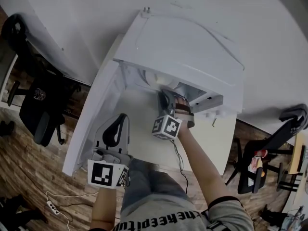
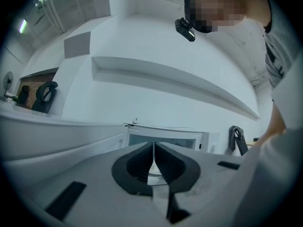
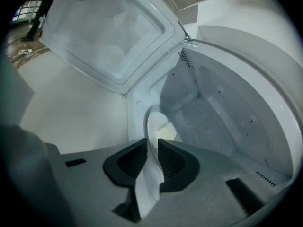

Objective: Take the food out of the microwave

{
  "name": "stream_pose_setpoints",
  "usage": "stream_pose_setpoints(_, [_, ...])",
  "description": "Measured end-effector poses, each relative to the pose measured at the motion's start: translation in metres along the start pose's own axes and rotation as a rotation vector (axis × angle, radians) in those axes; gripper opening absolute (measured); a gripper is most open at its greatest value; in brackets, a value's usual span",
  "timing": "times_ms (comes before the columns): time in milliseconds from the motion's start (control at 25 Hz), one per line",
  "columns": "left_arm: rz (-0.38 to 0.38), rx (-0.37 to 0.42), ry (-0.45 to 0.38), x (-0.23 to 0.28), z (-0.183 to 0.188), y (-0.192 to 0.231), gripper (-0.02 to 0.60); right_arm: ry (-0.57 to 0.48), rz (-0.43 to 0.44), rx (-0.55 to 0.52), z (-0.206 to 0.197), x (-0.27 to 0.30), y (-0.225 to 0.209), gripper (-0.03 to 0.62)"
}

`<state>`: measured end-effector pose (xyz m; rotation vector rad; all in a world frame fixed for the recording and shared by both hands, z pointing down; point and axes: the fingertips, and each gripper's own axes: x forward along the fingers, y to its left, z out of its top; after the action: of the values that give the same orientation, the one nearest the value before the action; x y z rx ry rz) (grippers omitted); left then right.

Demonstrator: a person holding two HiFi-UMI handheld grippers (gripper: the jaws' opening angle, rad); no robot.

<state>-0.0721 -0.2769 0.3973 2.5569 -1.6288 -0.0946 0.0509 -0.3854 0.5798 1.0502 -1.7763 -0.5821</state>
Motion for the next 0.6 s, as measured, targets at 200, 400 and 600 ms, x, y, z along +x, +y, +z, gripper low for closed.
stream_pose_setpoints(200, [-0.003,-0.007,0.001,0.001,-0.003,0.002,0.014,0.008,-0.011,-0.027,0.0,0.005,0.001,0.078])
stream_pose_setpoints(400, [-0.004,-0.01,0.004,0.001,-0.004,0.004,0.014,0.02,-0.018,-0.057,0.0,0.009,0.002,0.083])
stream_pose_setpoints(600, [-0.005,-0.012,0.008,0.001,-0.006,0.007,0.014,0.027,-0.021,-0.074,0.001,0.014,0.002,0.084])
